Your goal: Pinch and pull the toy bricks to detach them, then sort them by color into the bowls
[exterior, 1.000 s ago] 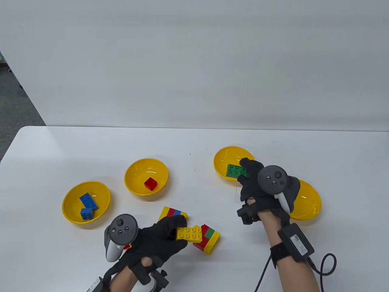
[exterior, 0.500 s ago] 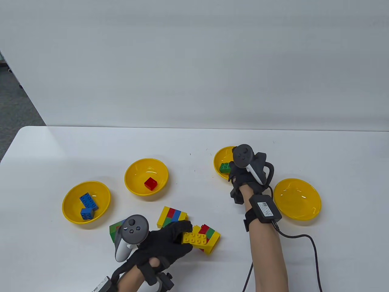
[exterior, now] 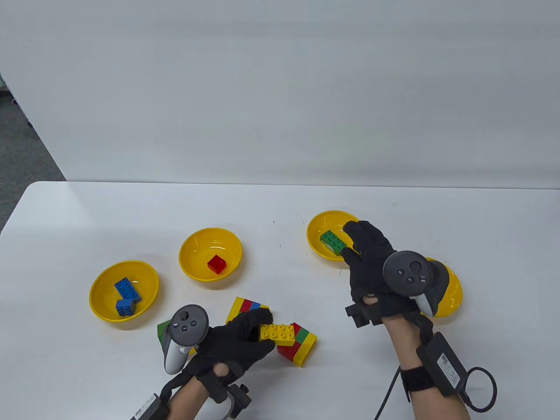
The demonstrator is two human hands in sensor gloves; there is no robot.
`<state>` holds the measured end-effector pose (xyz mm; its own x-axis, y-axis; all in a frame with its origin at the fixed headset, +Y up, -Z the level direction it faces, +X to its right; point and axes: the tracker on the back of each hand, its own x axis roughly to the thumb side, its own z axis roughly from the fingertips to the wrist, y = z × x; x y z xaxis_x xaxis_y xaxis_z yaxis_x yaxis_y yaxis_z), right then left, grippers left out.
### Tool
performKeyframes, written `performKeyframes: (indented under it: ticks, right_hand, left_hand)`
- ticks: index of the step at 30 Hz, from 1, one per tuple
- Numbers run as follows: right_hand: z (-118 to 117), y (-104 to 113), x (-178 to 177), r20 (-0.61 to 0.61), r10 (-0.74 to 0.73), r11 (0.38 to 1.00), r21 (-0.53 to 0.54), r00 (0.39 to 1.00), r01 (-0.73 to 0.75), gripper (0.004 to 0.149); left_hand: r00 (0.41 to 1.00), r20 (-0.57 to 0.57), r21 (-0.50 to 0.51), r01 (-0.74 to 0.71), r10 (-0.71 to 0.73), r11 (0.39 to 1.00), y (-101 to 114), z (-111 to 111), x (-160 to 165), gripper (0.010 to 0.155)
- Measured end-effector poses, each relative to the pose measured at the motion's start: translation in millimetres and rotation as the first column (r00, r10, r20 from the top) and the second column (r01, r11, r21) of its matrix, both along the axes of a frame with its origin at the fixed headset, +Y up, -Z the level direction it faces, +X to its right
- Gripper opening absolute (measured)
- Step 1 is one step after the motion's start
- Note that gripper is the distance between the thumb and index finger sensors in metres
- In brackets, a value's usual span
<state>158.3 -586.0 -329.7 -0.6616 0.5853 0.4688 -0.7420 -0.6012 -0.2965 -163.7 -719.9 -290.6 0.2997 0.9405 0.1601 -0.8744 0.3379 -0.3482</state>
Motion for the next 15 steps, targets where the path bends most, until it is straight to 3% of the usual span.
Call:
performKeyframes:
  ticks: [5,9,15]
  right_hand:
    - [36,-17,-22,-0.21,-0.042,0.999,0.015,0.977,0.046,0.057]
    - [48,-51,-40,-0.32,-0.017,1.0,-0.016,0.947,0.013,0.057]
    - [52,-104,-64,-0.455,-0.027,0.976,-0.206,0.89,-0.075,0.065]
  left_hand:
    - [0.999,-0.02,0.002,-0.03,0.03,1.0,1,-1,-4,0.068]
    - [0.997,-0.047,-0.001,-0.064,0.064,0.998,-2,0,-9,0.068]
    - [0.99,-0.042,-0.035,-0.135,0.134,0.99,-7,-3,-9,0.068]
